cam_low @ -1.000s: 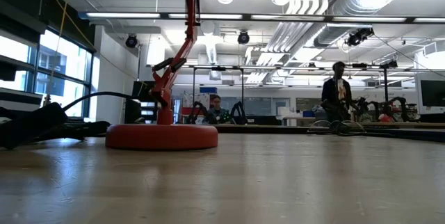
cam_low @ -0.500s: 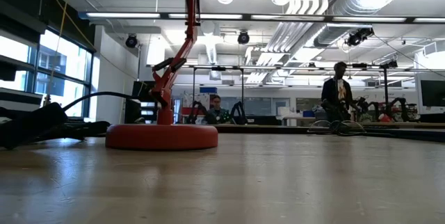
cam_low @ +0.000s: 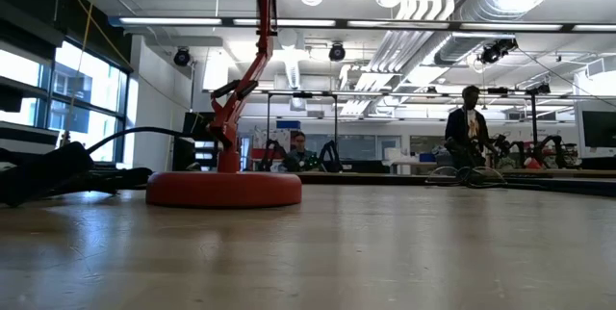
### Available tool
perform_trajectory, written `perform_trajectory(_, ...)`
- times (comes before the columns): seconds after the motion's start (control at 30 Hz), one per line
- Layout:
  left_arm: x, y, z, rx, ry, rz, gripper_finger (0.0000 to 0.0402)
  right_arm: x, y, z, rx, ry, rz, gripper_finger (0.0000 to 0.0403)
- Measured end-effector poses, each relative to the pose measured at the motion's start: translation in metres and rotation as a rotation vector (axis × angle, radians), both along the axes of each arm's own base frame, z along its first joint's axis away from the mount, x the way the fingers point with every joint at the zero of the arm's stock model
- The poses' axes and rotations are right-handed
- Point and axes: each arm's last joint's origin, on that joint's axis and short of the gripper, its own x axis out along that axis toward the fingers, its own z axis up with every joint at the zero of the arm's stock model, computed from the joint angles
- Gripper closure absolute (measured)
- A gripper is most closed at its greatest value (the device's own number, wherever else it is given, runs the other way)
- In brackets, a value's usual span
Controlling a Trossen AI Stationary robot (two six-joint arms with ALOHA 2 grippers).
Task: Screw lightbulb
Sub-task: Insert the lightbulb on the lamp
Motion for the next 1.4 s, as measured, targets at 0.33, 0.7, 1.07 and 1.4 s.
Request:
perform_trajectory(0.33, 0.0, 0.0, -0.001, 0.008, 0.006, -0.003, 0.0283, -0.001, 0.0, 0.0, 0.027, 0.032, 0.004, 0.003)
perform_trajectory(0.7, -0.006, -0.002, -0.008, -0.022, 0.097, 0.074, 0.0283, -0.013, -0.013, 0.002, -0.066, 0.087, 0.015, 0.0005)
perform_trajectory(1.07, -0.048, -0.002, 0.022, -0.16, 0.03, 0.316, 0.0283, -0.051, -0.032, 0.05, -0.363, -0.14, -0.214, 0.0004)
perform_trajectory(1.4, -0.073, 0.0, 0.077, -0.307, -0.299, 0.426, 0.0283, -0.057, -0.011, 0.092, -0.436, -0.557, -0.448, 0.0004)
